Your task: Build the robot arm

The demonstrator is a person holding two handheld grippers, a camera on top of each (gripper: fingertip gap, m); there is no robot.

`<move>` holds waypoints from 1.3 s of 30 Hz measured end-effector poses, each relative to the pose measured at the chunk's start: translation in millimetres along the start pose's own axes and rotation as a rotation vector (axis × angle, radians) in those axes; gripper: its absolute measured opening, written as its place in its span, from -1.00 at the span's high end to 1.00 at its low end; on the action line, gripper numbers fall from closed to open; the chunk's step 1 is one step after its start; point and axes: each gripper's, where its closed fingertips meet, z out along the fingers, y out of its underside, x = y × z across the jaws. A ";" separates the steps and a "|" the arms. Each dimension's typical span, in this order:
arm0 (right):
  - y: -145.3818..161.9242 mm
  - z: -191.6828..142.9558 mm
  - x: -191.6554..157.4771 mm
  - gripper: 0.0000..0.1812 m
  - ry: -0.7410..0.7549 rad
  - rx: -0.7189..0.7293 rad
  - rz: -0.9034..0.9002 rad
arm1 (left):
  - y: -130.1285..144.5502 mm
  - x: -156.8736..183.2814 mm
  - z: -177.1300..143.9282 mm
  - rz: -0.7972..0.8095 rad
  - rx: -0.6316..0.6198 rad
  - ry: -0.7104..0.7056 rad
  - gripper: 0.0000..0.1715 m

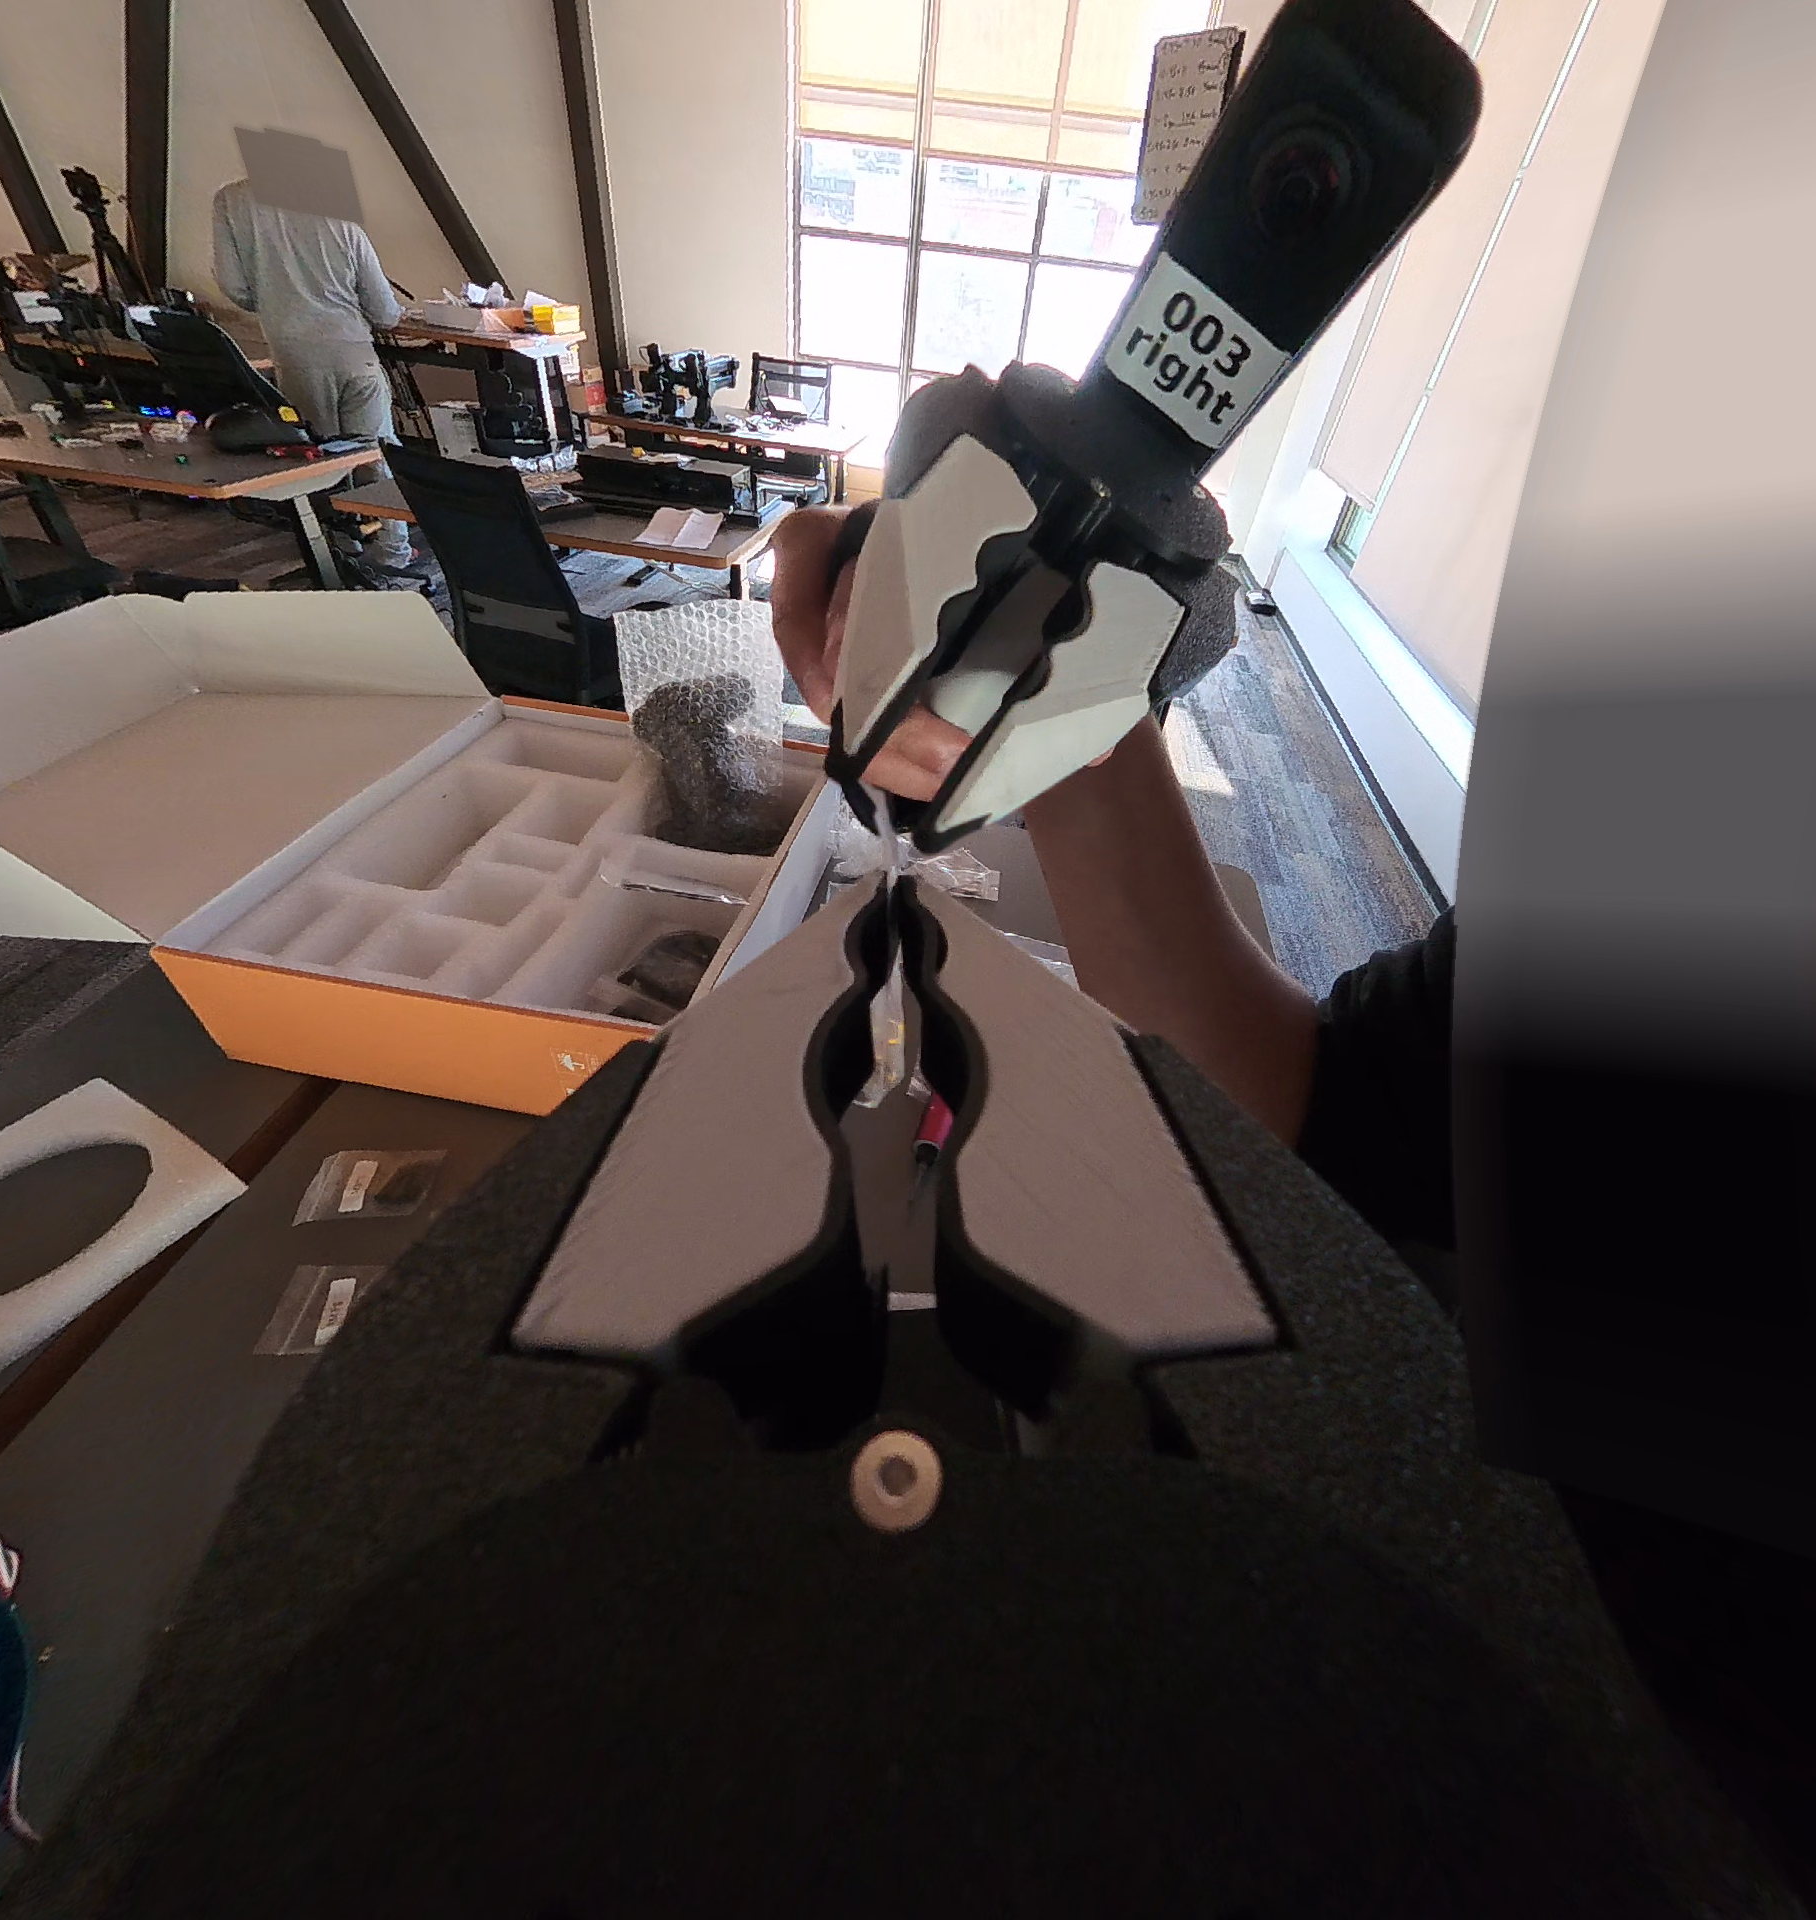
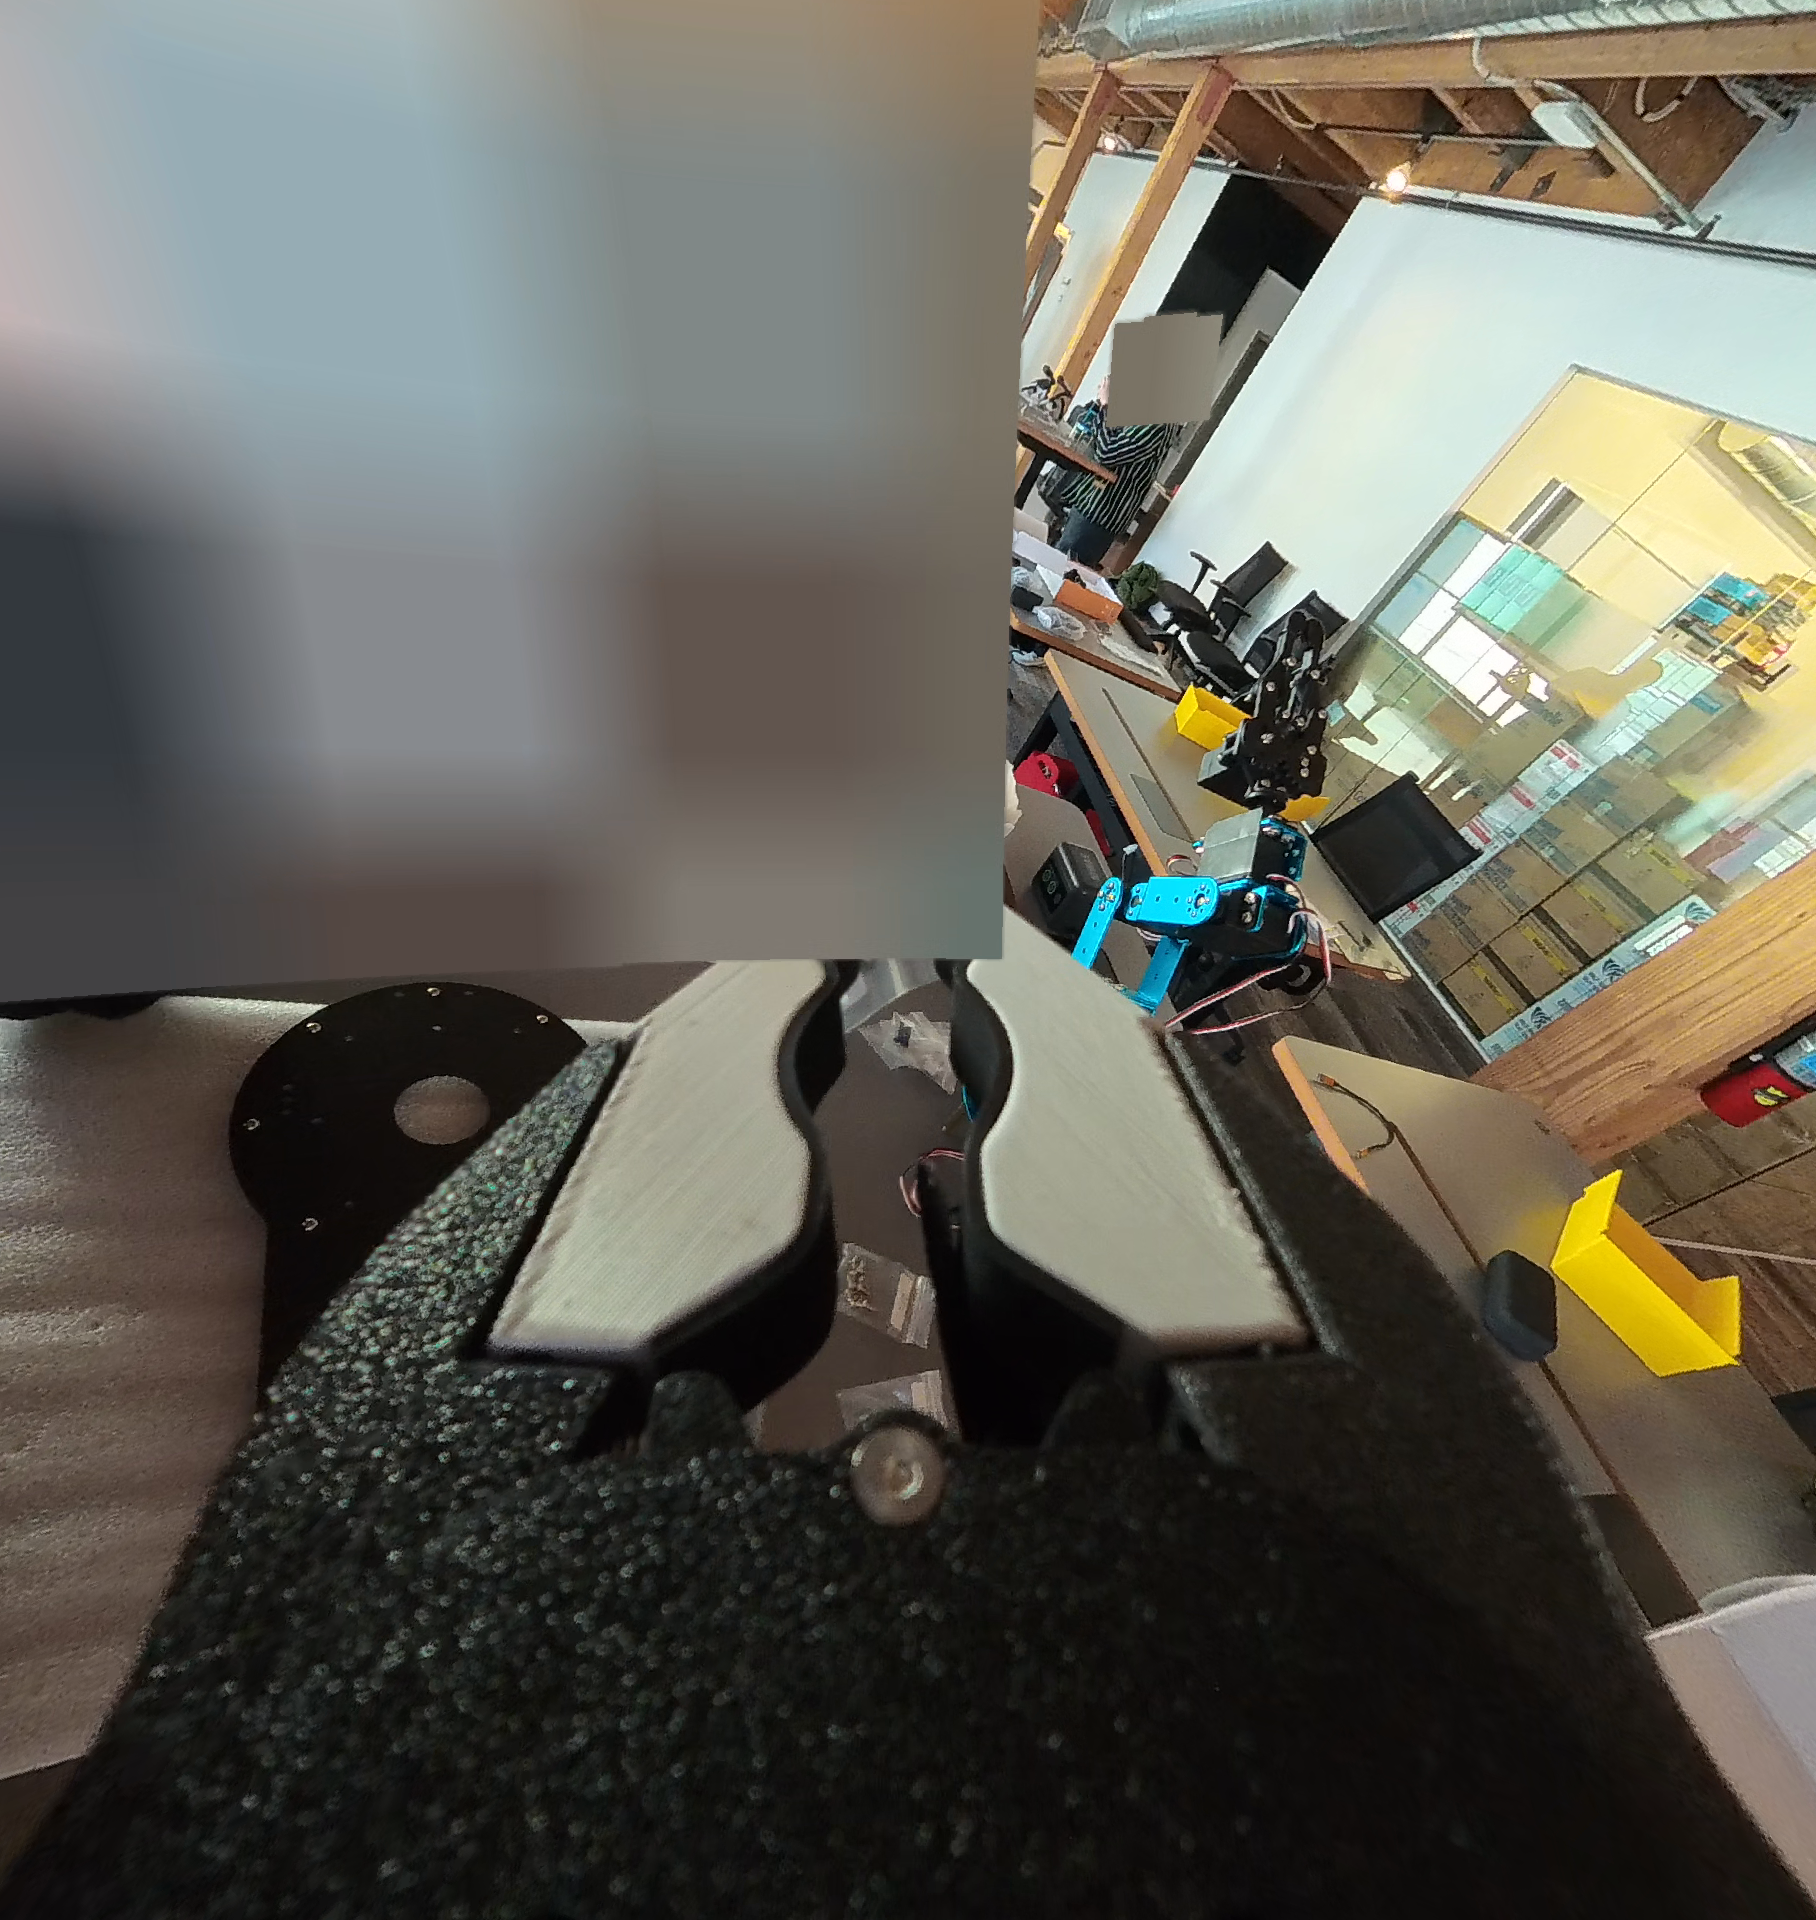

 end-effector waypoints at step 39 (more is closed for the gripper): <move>-1.5 2.7 -7.0 0.90 -0.023 0.004 -0.015 | -1.1 -8.4 -3.6 -0.029 0.004 -0.028 1.00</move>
